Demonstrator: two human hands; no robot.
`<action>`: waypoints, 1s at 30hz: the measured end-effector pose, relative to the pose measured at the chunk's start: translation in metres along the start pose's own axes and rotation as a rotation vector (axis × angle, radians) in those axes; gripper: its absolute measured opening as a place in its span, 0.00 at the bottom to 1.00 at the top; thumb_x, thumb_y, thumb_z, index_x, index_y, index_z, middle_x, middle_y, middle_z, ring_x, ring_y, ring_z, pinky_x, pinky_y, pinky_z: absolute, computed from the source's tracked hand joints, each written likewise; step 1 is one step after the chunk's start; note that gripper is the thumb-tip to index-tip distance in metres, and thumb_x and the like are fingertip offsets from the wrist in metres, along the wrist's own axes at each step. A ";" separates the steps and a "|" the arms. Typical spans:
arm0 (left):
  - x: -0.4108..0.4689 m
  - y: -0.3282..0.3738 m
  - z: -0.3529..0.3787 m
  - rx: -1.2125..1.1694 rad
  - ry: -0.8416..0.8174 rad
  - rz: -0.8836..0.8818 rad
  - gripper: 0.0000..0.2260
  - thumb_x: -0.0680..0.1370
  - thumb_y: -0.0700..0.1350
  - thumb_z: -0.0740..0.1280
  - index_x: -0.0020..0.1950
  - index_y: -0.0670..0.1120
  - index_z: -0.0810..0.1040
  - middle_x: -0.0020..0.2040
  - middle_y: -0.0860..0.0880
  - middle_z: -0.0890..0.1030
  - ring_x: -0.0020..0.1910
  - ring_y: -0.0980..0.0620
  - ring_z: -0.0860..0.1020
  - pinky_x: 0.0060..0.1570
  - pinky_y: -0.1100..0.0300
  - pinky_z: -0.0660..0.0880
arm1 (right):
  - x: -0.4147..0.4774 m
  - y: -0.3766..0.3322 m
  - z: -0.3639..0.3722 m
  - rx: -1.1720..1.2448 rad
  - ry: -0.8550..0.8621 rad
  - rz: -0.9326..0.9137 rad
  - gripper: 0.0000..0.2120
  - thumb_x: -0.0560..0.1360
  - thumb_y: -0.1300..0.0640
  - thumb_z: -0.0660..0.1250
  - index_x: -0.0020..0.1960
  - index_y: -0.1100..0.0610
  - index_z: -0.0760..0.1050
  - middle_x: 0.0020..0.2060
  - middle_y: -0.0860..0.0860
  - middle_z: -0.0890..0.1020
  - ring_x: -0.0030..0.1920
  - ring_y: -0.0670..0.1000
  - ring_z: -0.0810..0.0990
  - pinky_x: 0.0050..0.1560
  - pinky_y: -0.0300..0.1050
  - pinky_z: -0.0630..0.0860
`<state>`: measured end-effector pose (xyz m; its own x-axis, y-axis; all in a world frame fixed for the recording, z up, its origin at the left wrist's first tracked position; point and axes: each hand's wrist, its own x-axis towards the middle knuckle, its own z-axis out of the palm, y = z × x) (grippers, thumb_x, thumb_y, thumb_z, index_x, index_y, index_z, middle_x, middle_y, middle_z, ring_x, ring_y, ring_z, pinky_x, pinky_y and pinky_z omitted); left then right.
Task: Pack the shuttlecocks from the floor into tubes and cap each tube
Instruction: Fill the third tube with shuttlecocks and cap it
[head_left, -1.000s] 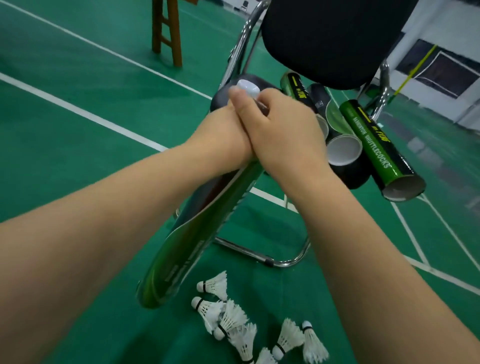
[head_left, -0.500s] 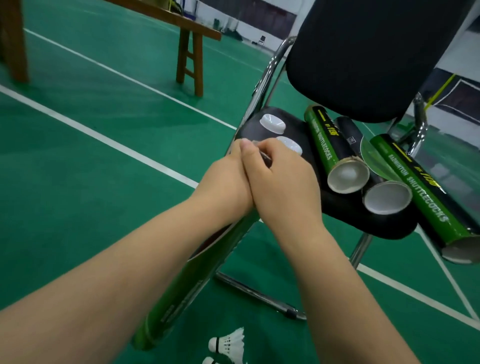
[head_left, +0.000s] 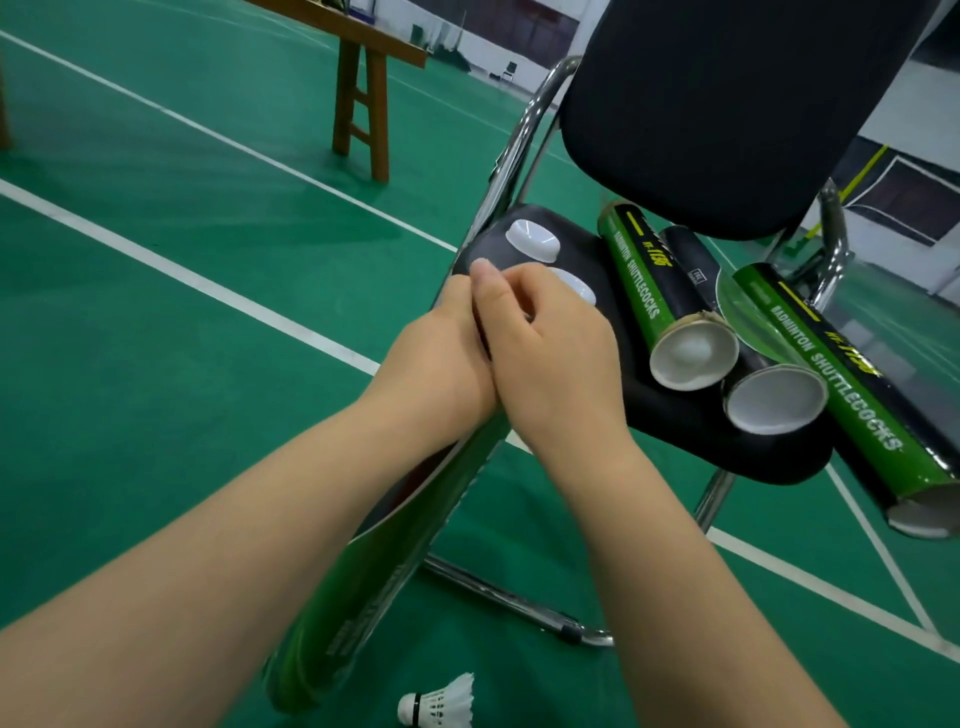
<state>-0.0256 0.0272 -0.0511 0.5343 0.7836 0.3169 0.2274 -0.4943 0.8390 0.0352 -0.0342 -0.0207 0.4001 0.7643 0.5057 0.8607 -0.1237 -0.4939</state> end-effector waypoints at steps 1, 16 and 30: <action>0.001 -0.001 -0.001 -0.010 0.017 -0.023 0.18 0.74 0.43 0.68 0.61 0.46 0.67 0.36 0.61 0.67 0.32 0.65 0.66 0.30 0.81 0.63 | 0.005 0.001 0.001 0.086 0.014 0.009 0.14 0.77 0.43 0.56 0.36 0.48 0.71 0.34 0.45 0.77 0.41 0.48 0.74 0.44 0.47 0.69; -0.003 -0.015 0.003 -0.117 0.083 -0.179 0.31 0.64 0.52 0.76 0.62 0.48 0.65 0.52 0.52 0.76 0.50 0.50 0.75 0.45 0.61 0.69 | 0.053 0.076 0.035 -0.217 0.141 0.052 0.19 0.78 0.54 0.58 0.69 0.54 0.67 0.67 0.52 0.70 0.69 0.55 0.62 0.66 0.47 0.60; -0.006 -0.013 -0.002 -0.097 0.082 -0.162 0.30 0.65 0.52 0.76 0.60 0.48 0.65 0.49 0.53 0.75 0.47 0.51 0.73 0.43 0.61 0.66 | 0.046 0.076 0.015 -0.357 -0.026 0.152 0.25 0.70 0.48 0.68 0.65 0.55 0.70 0.57 0.54 0.72 0.58 0.57 0.68 0.53 0.46 0.65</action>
<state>-0.0334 0.0294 -0.0628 0.4278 0.8800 0.2063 0.2237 -0.3242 0.9192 0.1144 0.0008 -0.0456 0.5270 0.7354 0.4259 0.8496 -0.4453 -0.2825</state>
